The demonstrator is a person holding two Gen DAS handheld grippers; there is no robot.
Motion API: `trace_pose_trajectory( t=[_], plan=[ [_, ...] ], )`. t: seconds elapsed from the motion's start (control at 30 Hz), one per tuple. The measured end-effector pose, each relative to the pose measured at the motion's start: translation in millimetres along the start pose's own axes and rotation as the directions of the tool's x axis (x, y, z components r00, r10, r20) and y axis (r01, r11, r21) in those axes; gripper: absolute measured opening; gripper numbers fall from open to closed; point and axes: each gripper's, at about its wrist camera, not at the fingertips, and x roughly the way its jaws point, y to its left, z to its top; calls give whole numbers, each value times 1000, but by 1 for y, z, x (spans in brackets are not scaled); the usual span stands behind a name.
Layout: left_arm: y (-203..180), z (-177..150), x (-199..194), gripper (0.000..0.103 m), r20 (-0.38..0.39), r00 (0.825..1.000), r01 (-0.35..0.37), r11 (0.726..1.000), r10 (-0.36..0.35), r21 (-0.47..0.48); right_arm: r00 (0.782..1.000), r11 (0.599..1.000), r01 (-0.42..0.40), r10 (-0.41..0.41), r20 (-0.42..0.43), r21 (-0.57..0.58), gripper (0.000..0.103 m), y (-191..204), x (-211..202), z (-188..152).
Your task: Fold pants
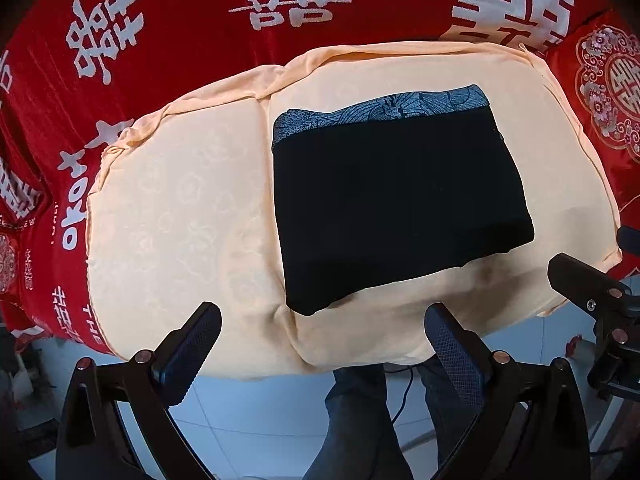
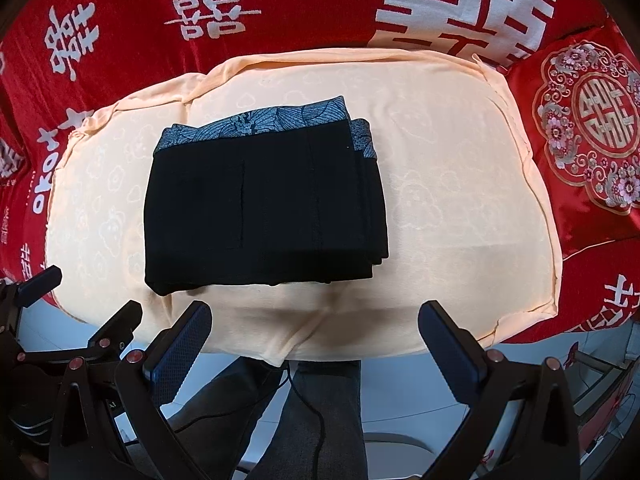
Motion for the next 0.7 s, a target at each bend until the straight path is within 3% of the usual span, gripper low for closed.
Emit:
trace_pose_trajectory(
  t=[0.7],
  plan=[
    [-3,1,1,102,-6,1000,4,1000,-3,10,1000,1000,-2,2,-1,2,103,2,2,-2]
  ],
)
